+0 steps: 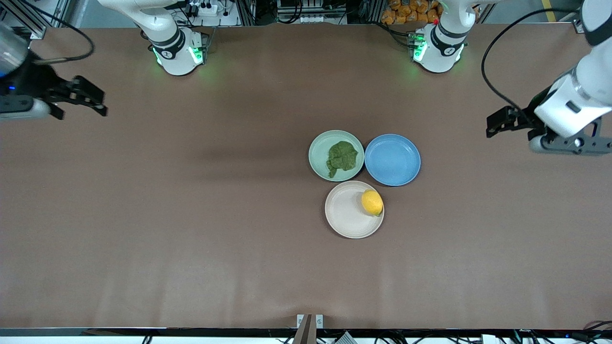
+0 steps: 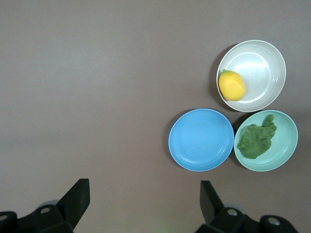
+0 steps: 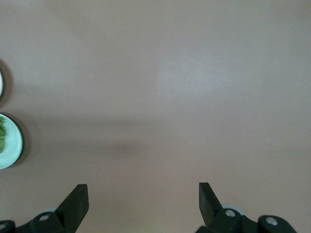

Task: Pick lemon and lettuce from plates
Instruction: 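Move the right gripper toward the lettuce while the left gripper reaches the lemon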

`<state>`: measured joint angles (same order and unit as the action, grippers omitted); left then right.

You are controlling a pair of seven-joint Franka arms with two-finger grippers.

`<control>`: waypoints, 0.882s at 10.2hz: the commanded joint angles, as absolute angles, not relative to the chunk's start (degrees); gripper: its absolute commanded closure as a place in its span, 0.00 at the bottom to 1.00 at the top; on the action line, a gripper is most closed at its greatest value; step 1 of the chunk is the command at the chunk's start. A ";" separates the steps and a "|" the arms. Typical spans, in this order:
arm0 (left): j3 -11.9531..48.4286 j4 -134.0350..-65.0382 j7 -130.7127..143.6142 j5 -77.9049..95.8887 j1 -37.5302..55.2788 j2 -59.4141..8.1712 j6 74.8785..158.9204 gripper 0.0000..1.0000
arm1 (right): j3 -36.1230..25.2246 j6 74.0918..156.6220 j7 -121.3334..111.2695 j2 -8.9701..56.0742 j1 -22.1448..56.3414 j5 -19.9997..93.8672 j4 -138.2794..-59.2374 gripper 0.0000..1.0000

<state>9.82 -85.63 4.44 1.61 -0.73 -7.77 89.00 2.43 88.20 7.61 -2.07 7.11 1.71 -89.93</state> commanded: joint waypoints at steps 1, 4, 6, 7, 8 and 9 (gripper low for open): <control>9.76 -79.98 4.30 1.59 0.79 -14.31 88.41 0.00 | 3.51 90.61 12.47 0.52 9.22 2.11 -90.18 0.00; 9.76 -79.98 11.47 1.49 1.57 -18.27 94.45 0.00 | 4.21 95.51 24.03 5.34 15.18 3.95 -90.18 0.00; 9.58 -79.98 16.59 1.50 4.81 -22.91 100.95 0.00 | 6.06 103.58 39.72 10.52 21.76 3.96 -90.18 0.00; 9.58 -79.98 19.13 1.58 6.14 -25.11 104.64 0.00 | 6.06 108.84 48.17 13.59 25.80 3.96 -90.18 0.00; 9.75 -79.98 21.86 1.58 7.28 -26.79 107.72 0.00 | 6.06 114.03 55.39 16.49 29.58 3.87 -90.18 0.00; 9.67 -79.98 24.32 1.58 8.77 -28.46 110.19 0.00 | 5.98 119.91 62.59 20.35 33.97 3.08 -90.18 0.00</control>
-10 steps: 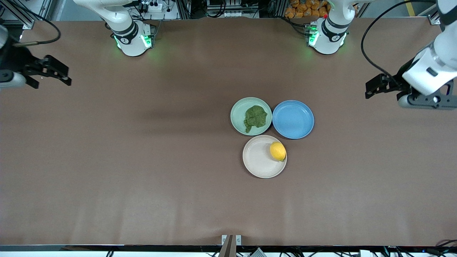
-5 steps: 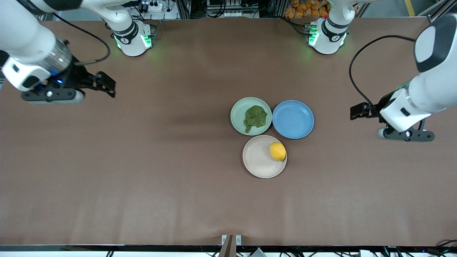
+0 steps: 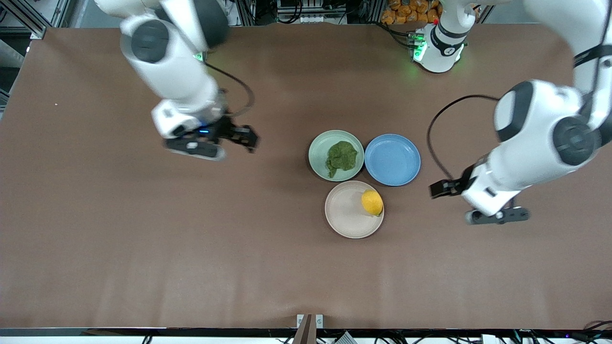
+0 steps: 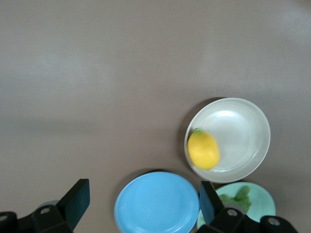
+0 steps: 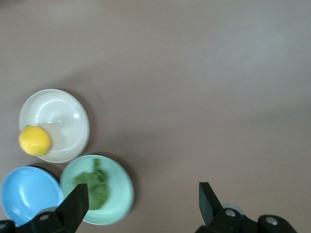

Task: Pick lemon and lettuce from plates
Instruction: 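Move the right gripper toward the lettuce while the left gripper reaches the lemon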

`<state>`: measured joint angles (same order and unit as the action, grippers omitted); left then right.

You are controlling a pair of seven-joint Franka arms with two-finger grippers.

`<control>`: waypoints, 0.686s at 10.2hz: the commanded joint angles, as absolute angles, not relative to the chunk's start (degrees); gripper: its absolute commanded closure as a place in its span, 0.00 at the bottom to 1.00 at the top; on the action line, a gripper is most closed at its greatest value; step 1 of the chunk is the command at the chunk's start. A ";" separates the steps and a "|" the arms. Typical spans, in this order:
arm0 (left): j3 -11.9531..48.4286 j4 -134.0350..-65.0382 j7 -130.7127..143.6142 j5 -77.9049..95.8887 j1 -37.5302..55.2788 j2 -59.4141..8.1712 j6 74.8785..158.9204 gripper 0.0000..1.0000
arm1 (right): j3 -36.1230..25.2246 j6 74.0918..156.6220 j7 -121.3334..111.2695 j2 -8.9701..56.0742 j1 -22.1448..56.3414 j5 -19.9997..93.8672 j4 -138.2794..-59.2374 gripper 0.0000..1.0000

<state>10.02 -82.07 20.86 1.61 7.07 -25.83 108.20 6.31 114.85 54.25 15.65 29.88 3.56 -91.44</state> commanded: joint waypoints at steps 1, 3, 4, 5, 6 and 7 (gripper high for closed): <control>9.75 -80.07 26.69 1.58 9.66 -29.69 112.39 0.00 | 5.89 125.63 68.32 24.48 37.93 1.42 -90.00 0.00; 9.84 -80.24 28.04 1.67 10.98 -32.16 116.87 0.00 | 5.89 132.68 80.36 32.48 43.65 -6.99 -89.22 0.00; 9.67 -80.24 27.86 1.50 12.64 -33.47 118.55 0.00 | 5.63 135.06 85.47 35.48 45.51 -10.16 -88.51 0.00; 9.23 -80.24 27.95 0.97 14.48 -34.53 119.17 0.00 | 5.63 136.22 88.82 36.90 46.83 -11.41 -88.33 0.01; 9.14 -80.33 28.21 -1.21 15.89 -34.89 119.18 0.00 | 5.63 136.49 89.90 38.31 48.41 -11.60 -87.29 0.03; 9.23 -80.59 30.04 -3.23 16.43 -35.41 119.18 0.00 | 5.54 136.58 89.91 39.45 49.99 -11.86 -86.58 0.05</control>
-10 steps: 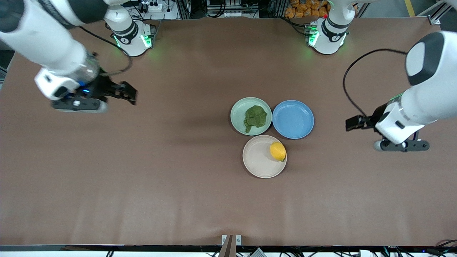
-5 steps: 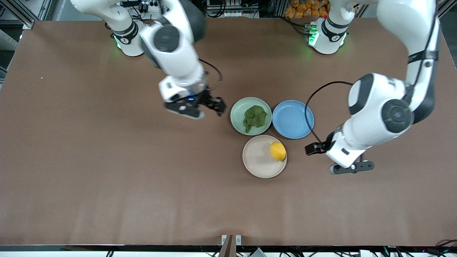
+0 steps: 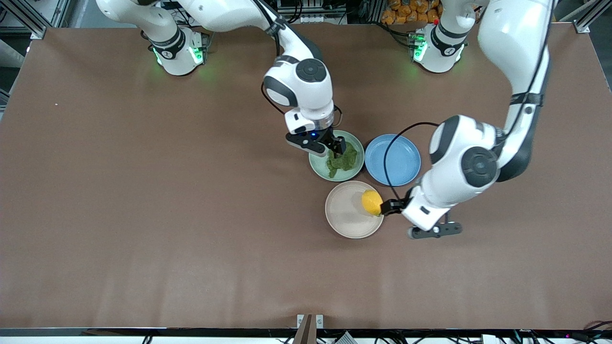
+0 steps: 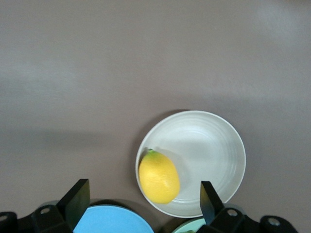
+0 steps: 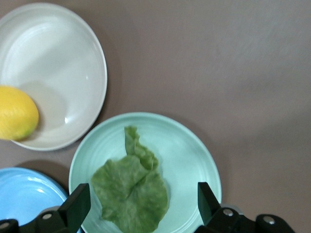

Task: Pick lemon and lettuce from plates
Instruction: 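Close the right gripper on the lettuce while the left gripper grasps the lemon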

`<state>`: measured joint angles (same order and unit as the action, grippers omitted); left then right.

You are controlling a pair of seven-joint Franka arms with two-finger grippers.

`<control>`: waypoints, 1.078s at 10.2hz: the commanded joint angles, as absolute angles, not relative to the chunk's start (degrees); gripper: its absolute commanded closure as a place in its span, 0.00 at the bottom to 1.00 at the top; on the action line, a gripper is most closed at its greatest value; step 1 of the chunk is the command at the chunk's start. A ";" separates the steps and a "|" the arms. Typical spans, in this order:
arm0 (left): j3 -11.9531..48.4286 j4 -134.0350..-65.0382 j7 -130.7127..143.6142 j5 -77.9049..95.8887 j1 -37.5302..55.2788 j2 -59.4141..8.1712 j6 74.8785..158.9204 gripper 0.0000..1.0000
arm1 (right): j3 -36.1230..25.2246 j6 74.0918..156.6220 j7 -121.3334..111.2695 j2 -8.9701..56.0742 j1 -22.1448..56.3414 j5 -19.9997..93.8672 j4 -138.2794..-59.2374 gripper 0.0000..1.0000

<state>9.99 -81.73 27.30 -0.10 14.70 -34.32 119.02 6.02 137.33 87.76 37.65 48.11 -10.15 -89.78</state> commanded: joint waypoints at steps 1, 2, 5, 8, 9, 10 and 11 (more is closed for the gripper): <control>9.14 -80.94 31.36 -3.77 17.48 -36.03 119.18 0.00 | 5.45 136.58 89.91 40.59 51.14 -12.91 -85.70 0.06; 9.14 -80.95 31.64 -4.13 17.93 -37.25 119.18 0.00 | 5.45 136.58 90.17 41.91 51.67 -15.44 -84.82 0.10; 9.14 -80.95 34.18 -7.80 19.86 -40.51 119.18 0.00 | 5.36 136.67 90.96 47.09 52.38 -23.45 -80.00 0.16; 9.14 -80.68 35.77 -9.76 20.65 -43.32 119.44 0.00 | 5.10 138.06 91.32 50.70 52.65 -30.12 -77.43 0.16; 9.14 -80.68 35.86 -9.76 20.65 -44.20 121.01 0.00 | 5.01 138.25 91.32 51.23 52.82 -31.54 -77.43 0.16; 9.14 -80.68 36.12 -9.76 20.74 -45.08 122.59 0.00 | 4.66 138.25 91.58 51.76 53.17 -33.64 -77.43 0.16; 9.14 -80.77 36.65 -9.76 21.00 -45.70 123.30 0.00 | 4.66 138.34 92.89 52.46 53.35 -34.45 -77.34 0.16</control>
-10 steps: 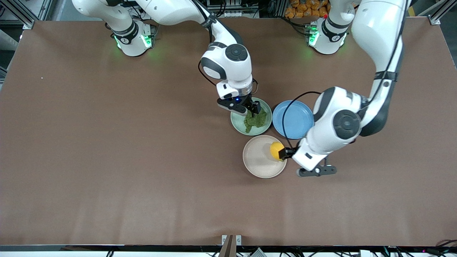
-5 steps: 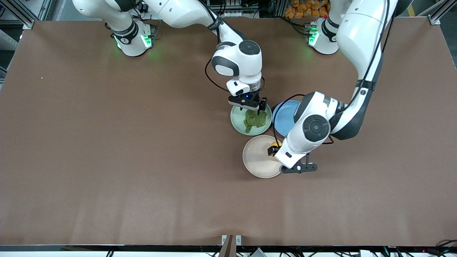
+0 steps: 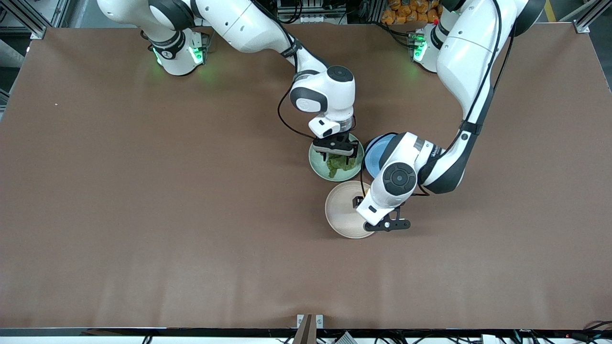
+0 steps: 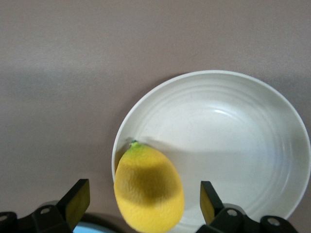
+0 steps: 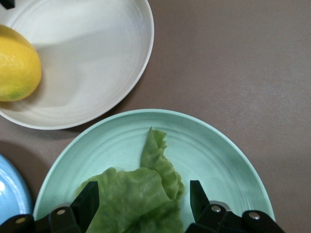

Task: Pick lemon and lettuce from plates
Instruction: 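Close the right gripper on the lettuce while the left gripper grasps the lemon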

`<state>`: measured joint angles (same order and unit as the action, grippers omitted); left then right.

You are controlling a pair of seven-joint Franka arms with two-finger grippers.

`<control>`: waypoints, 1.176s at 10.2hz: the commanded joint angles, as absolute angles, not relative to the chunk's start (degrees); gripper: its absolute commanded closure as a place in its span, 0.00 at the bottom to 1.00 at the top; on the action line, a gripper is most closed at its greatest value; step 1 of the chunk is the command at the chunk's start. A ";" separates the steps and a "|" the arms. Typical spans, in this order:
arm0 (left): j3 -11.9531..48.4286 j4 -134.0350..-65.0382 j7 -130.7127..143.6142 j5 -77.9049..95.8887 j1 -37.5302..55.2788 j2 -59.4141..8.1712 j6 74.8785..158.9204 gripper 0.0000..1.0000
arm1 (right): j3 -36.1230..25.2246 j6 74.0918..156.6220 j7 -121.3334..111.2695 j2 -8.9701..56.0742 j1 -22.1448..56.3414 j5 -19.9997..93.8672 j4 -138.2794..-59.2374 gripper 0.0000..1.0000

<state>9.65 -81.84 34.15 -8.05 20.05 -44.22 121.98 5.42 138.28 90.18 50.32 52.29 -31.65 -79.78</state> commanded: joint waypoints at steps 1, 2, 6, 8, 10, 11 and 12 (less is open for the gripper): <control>9.14 -80.77 36.91 -9.76 21.35 -46.05 123.31 0.00 | 4.66 138.34 94.29 52.91 53.52 -35.93 -77.43 0.19; 9.14 -80.86 37.09 -9.84 21.44 -46.05 123.31 0.00 | 4.66 138.25 95.09 53.08 53.79 -36.90 -77.52 0.29; 9.14 -81.47 40.32 -9.49 21.18 -45.97 122.53 0.92 | 4.75 137.20 94.40 51.43 53.62 -37.80 -77.70 1.00; 9.14 -82.00 42.80 -9.84 21.36 -46.23 122.43 1.00 | 5.27 134.40 93.35 48.88 52.91 -37.62 -77.96 1.00; 9.14 -82.09 42.80 -9.84 21.27 -45.88 122.43 1.00 | 8.33 130.80 88.62 44.24 49.33 -37.00 -80.23 1.00; 9.14 -81.92 42.63 -9.84 21.01 -45.18 121.74 1.00 | 10.87 130.69 86.33 40.29 45.83 -36.83 -83.81 1.00; 9.14 -81.39 42.37 -9.93 20.74 -44.31 119.29 1.00 | 12.73 130.87 83.26 35.38 42.31 -36.39 -88.46 1.00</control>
